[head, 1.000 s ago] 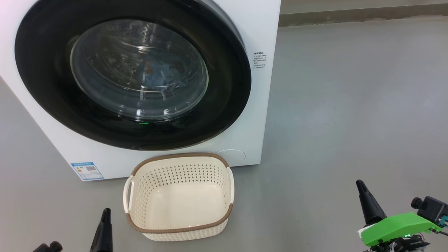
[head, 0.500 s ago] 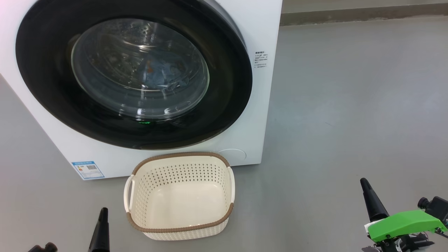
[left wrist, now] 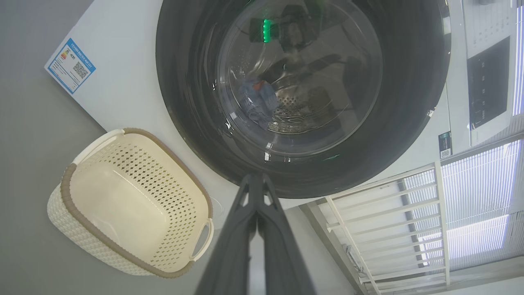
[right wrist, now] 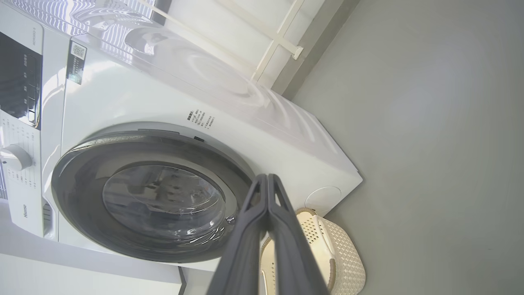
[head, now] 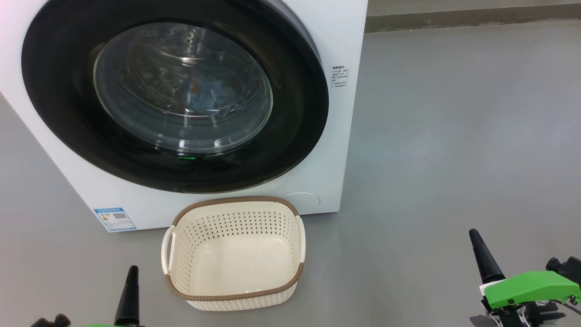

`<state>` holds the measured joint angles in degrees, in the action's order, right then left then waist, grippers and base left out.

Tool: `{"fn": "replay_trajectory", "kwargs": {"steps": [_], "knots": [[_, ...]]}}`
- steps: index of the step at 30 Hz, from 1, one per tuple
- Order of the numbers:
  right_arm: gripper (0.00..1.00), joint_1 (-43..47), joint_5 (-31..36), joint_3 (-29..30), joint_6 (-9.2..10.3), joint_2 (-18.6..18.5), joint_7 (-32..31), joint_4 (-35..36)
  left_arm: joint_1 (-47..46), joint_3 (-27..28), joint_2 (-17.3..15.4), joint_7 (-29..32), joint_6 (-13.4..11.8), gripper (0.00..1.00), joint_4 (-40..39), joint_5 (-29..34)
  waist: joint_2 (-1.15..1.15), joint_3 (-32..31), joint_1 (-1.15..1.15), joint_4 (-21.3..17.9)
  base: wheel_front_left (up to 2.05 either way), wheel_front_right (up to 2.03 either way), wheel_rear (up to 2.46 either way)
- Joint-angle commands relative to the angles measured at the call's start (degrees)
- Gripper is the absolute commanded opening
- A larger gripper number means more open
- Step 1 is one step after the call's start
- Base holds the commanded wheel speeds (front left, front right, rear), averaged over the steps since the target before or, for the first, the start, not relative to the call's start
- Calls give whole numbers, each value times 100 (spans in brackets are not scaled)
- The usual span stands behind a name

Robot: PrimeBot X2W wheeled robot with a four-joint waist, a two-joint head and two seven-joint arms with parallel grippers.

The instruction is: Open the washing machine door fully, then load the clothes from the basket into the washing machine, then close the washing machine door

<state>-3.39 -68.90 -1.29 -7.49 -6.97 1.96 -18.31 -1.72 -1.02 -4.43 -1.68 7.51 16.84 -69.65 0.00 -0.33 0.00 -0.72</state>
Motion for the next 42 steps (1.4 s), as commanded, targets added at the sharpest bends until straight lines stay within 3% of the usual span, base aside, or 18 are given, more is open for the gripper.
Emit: {"fn": "replay_trajectory", "kwargs": {"steps": [1,42], "knots": [[0,-242,-167,21,-6,-22,-53,183,-279,174,-53,37,-1,0,-177,-128,0,1,0,2,0,0,0],[0,-274,-2058,675,-1,344,-736,398,-425,684,128,720,-2,0,-267,-1977,0,44,0,63,0,0,0]]}}
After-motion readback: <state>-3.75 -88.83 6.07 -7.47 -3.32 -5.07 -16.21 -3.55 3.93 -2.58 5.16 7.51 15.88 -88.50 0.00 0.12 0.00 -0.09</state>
